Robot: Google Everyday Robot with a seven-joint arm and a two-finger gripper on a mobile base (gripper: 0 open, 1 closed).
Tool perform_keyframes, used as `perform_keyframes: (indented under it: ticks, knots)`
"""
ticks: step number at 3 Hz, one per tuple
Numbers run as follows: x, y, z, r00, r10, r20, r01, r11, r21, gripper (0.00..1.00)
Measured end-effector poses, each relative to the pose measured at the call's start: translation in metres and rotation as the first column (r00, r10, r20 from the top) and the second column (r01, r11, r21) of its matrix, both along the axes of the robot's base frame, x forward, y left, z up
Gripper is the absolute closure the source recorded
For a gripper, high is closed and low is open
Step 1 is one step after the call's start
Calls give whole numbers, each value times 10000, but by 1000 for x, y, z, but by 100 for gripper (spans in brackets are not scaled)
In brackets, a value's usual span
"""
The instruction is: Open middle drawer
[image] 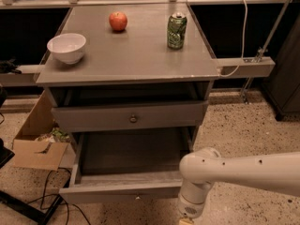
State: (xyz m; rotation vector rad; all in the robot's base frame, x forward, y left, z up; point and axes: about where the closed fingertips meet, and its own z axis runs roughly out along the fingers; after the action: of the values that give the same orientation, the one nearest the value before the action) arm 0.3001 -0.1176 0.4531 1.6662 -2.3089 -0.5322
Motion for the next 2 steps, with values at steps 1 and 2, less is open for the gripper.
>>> perform_keyframes:
  ticks: [1, 2]
  knots:
    - [40, 17, 20, 9927, 945, 746, -964, 9951, 233, 0]
    - [74, 24, 24, 9769, 1657, 1351, -1702, 9851, 224, 0]
